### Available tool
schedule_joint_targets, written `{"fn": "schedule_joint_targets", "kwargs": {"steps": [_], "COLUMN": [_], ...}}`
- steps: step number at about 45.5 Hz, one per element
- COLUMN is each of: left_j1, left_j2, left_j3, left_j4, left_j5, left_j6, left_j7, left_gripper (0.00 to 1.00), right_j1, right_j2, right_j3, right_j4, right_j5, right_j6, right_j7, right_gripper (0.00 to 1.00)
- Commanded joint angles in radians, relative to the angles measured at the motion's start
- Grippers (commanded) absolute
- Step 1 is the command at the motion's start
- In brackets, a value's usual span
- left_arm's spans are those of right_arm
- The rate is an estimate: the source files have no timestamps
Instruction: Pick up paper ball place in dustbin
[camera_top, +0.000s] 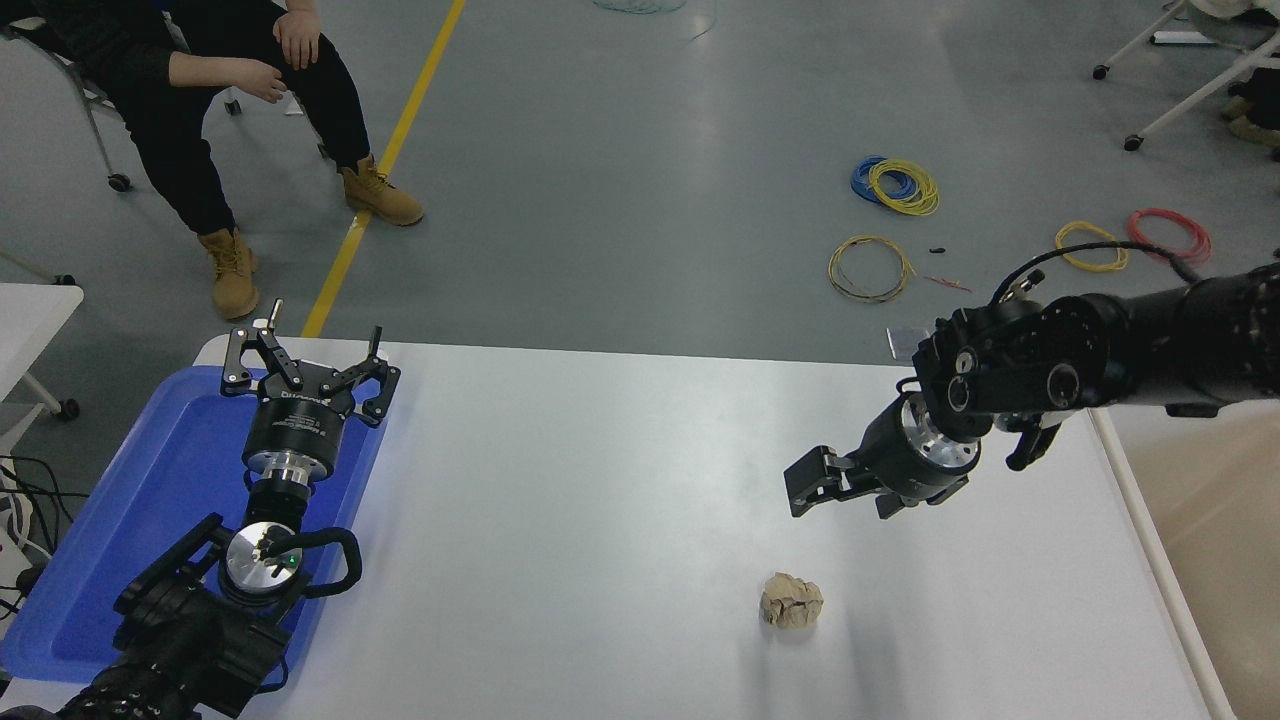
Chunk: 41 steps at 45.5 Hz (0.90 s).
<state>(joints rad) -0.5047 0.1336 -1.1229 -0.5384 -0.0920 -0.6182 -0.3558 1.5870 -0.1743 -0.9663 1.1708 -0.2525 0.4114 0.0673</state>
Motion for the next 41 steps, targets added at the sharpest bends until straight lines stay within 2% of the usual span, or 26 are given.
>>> {"fn": "schedule_joint_targets", "kwargs": {"steps": [1,41], "left_j1": [0.0,0.0], "left_j2": [0.0,0.0], "left_j3": [0.0,0.0], "left_j4": [0.0,0.0], "left_j5": [0.0,0.0], "left_j6": [0.0,0.0], "left_j7": [0.0,0.0], "left_gripper": [1.0,1.0], "right_j1": [-0.082,-0.309], "right_j2": [0.018,0.052], "right_j3": [0.018,0.103], "right_j4": [-0.002,-0.132], "right_j5": [0.002,0.001], "right_j6": [-0.057,-0.213], "right_j7": [0.0,0.002], "right_gripper": [1.0,1.0]}}
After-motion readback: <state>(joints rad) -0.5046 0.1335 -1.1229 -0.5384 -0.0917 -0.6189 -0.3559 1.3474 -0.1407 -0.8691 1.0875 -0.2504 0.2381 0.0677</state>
